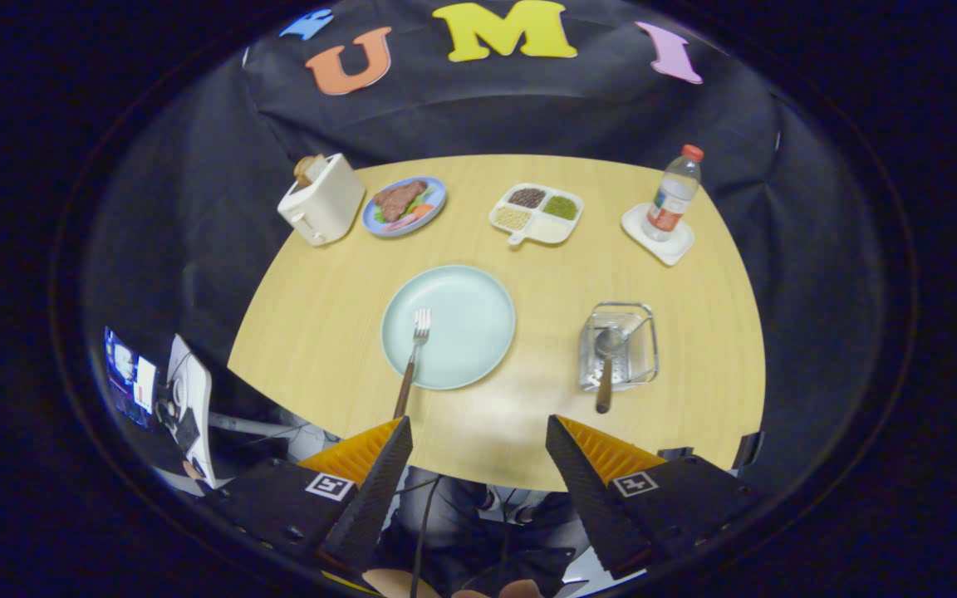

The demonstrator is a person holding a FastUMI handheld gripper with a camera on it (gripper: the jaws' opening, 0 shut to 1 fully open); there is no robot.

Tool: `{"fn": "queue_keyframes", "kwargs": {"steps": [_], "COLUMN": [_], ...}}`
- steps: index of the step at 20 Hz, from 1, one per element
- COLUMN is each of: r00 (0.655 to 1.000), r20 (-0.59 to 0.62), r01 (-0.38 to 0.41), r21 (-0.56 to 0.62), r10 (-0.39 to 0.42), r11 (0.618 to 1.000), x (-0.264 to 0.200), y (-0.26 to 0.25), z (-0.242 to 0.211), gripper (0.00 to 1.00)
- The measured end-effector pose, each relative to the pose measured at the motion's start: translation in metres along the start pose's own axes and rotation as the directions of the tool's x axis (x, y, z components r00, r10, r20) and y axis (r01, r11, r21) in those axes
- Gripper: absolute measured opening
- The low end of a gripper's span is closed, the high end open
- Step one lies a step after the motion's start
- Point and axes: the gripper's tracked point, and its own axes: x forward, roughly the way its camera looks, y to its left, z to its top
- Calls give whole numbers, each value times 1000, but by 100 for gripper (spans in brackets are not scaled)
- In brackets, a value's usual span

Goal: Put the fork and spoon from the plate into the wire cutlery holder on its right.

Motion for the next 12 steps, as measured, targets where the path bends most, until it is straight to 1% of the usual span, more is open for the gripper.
{"fn": "queue_keyframes", "kwargs": {"steps": [3, 5, 12], "r00": [999, 997, 982], "r20": [-41, -77, -186], "r01": [-35, -35, 14], "r21": [-38, -56, -73], "r10": [34, 30, -27], "r11": [999, 998, 997], "x": [32, 56, 121], "y": [39, 54, 74], "z": [-9, -19, -41], "gripper": [97, 96, 96]}}
